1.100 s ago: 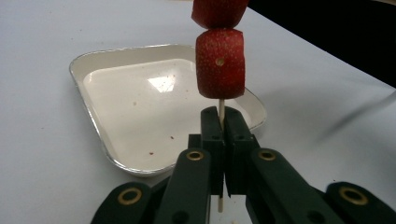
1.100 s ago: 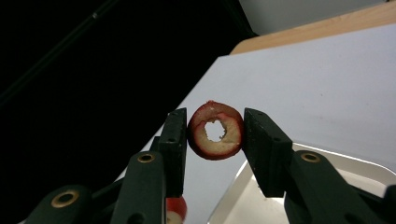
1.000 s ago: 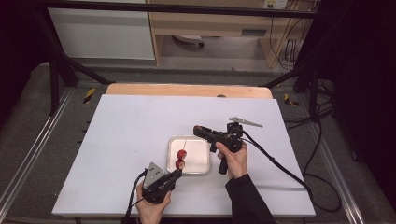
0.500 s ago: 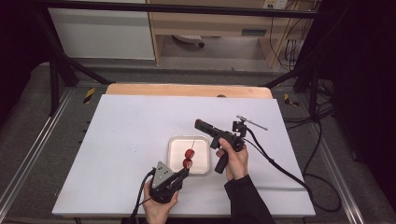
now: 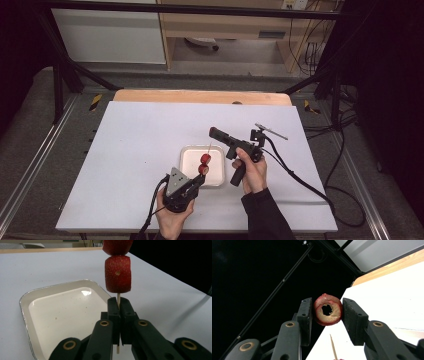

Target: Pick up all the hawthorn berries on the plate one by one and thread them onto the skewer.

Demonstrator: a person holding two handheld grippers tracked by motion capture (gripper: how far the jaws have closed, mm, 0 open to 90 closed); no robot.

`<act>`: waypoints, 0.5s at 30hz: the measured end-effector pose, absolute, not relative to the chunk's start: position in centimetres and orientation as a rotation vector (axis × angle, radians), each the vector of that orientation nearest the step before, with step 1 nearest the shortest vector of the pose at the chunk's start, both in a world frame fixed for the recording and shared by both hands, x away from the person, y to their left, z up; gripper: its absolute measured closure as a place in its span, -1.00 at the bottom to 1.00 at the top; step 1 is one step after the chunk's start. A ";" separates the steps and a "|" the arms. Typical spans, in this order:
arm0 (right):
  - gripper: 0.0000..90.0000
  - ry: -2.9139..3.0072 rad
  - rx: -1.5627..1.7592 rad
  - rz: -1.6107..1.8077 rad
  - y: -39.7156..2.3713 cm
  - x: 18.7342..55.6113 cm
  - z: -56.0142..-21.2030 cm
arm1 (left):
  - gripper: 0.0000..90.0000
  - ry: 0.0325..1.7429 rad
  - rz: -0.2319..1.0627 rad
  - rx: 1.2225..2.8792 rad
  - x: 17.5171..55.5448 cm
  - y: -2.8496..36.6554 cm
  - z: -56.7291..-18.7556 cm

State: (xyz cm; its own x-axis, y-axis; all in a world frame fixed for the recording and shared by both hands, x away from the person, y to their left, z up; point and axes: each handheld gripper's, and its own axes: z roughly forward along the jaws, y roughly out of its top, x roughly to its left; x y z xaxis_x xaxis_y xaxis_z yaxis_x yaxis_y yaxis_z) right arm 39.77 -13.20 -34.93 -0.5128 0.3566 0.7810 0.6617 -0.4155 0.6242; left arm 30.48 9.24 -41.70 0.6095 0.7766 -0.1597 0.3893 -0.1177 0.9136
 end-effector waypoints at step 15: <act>0.37 -1.555 -1.379 -2.042 -13.0 39.5 -35.1 | 0.97 0.967 0.429 1.711 30.7 8.9 -41.6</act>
State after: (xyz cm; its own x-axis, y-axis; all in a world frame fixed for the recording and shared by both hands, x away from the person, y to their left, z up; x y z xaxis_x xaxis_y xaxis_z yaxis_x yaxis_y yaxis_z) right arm 39.52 -13.03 -35.13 -0.5318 0.3399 0.7756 0.6572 -0.4119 0.6312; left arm 30.69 8.88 -41.63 0.6055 0.7762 -0.1760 0.3907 -0.0973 0.9154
